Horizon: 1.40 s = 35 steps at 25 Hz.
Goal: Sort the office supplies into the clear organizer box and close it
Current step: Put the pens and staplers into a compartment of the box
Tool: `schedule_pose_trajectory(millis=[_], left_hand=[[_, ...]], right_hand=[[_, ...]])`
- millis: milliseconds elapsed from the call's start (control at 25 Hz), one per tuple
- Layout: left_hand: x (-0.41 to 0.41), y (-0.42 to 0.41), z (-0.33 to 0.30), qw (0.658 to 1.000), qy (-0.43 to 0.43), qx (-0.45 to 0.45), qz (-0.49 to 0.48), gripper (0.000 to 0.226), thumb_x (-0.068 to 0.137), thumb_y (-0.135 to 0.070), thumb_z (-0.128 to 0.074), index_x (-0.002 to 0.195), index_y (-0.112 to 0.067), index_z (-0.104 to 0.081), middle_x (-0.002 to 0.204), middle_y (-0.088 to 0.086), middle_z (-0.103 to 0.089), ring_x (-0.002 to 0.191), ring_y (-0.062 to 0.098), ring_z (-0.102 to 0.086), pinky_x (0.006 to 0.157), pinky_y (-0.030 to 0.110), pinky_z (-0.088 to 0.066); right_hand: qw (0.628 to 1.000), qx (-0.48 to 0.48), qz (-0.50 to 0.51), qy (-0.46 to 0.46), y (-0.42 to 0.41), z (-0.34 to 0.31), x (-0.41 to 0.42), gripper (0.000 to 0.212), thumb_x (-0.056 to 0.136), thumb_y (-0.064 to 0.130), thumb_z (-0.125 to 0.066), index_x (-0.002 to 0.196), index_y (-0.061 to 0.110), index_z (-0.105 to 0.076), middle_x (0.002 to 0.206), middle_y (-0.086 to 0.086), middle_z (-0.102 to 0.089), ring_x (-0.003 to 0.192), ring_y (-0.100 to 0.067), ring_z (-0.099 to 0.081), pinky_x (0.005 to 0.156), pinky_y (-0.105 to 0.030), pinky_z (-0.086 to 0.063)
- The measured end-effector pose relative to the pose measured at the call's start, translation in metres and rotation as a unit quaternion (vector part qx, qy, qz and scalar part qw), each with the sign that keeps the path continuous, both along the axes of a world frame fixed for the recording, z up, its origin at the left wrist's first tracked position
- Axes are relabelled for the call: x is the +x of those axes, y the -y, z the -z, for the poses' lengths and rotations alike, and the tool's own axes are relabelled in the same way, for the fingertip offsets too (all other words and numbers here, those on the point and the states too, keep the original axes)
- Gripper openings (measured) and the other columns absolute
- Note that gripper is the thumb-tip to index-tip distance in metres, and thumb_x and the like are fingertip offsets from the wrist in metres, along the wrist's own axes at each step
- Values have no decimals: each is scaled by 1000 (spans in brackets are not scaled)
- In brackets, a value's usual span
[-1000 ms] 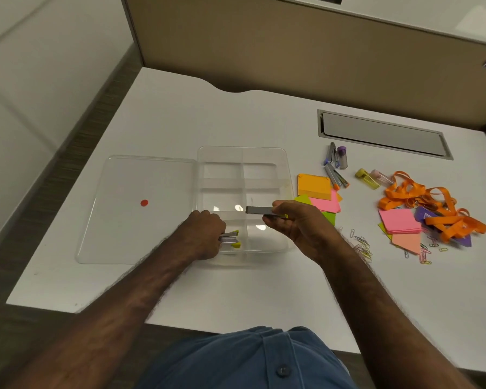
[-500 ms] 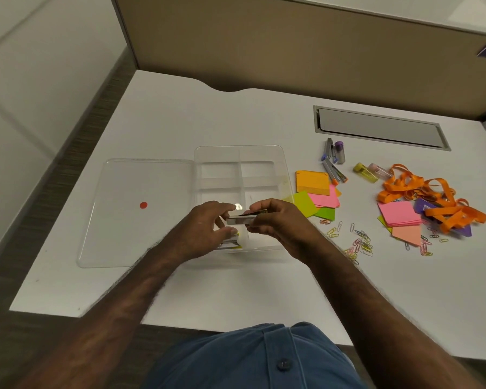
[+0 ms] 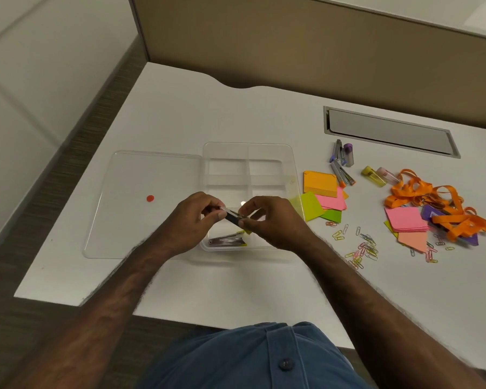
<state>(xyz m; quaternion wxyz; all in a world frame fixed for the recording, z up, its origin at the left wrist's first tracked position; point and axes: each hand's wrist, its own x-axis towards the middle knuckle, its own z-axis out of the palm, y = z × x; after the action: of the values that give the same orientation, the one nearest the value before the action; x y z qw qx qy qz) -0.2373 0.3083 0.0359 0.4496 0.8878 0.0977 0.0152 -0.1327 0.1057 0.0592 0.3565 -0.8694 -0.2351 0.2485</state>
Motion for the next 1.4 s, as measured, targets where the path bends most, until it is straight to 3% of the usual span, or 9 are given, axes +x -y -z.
schedule_pose_trajectory(millis=[160, 320, 480, 680, 760, 880, 1080, 1200, 1400], left_hand=[[6, 4, -5, 1000, 28, 3, -7, 11, 100, -34, -65, 105, -25, -69, 99, -15, -64, 95, 3, -61, 76, 12, -44], [11, 9, -7, 998, 45, -5, -37, 11, 95, -37, -71, 102, -29, -70, 94, -19, -64, 92, 1, -61, 70, 5, -44], [14, 11, -4, 997, 55, -26, -42, 11, 94, -33, -73, 103, -26, -74, 94, -20, -66, 95, -4, -61, 71, 1, -44], [11, 10, 0, 990, 17, -125, -60, 28, 107, -26, -52, 130, -19, -65, 120, -1, -70, 103, 13, -67, 90, 27, -56], [4, 11, 4, 992, -33, -117, -46, 41, 103, -34, -60, 142, -21, -59, 128, -3, -67, 114, 14, -64, 96, 32, -56], [-6, 13, 12, 995, -63, -80, -17, 52, 93, -36, -74, 142, -24, -59, 131, -7, -65, 113, 11, -64, 83, 17, -54], [-7, 8, 19, 999, -24, -32, -34, 50, 90, -24, -79, 137, -23, -63, 128, -4, -65, 102, 8, -64, 76, 10, -48], [-9, 4, 22, 1000, -8, 0, -7, 59, 87, -24, -81, 142, -25, -59, 125, -7, -64, 94, 2, -60, 73, 9, -44], [-14, -3, 30, 998, 14, 60, -5, 62, 89, -25, -80, 145, -19, -56, 138, 1, -61, 121, 18, -55, 107, 31, -44]], right_hand=[[999, 25, -26, 17, -13, -5, -10, 35, 84, 40, -84, 114, 25, -72, 96, 10, -77, 88, -7, -72, 77, -31, -62], [999, 41, 20, 18, -20, -7, -10, 31, 81, 42, -86, 103, 26, -71, 96, 12, -75, 85, -5, -72, 72, -29, -60], [997, 52, 44, -27, -21, -6, -12, 36, 82, 35, -87, 106, 23, -65, 96, 7, -75, 83, -15, -74, 73, -45, -65], [987, 108, 65, -96, -16, 0, -9, 52, 88, 23, -83, 133, 23, -59, 95, -8, -73, 79, -23, -77, 66, -46, -66], [971, 171, 85, -141, -11, 2, -6, 42, 89, 17, -82, 127, 17, -64, 99, -15, -73, 82, -29, -79, 71, -46, -66], [959, 202, 105, -172, -7, 5, 0, 27, 87, 11, -83, 110, 9, -69, 102, -19, -73, 88, -32, -79, 80, -48, -66], [999, -4, -30, 27, -6, 8, 3, 32, 86, 32, -83, 116, 23, -77, 106, 7, -78, 89, -5, -70, 79, -25, -56], [984, -71, -110, 124, -17, 10, 0, 31, 88, 36, -79, 115, 22, -80, 105, 4, -77, 87, -10, -62, 76, -29, -52], [937, -146, -173, 267, -35, 22, -5, 18, 93, 30, -70, 105, 19, -78, 99, 0, -73, 93, -21, -59, 79, -34, -52]])
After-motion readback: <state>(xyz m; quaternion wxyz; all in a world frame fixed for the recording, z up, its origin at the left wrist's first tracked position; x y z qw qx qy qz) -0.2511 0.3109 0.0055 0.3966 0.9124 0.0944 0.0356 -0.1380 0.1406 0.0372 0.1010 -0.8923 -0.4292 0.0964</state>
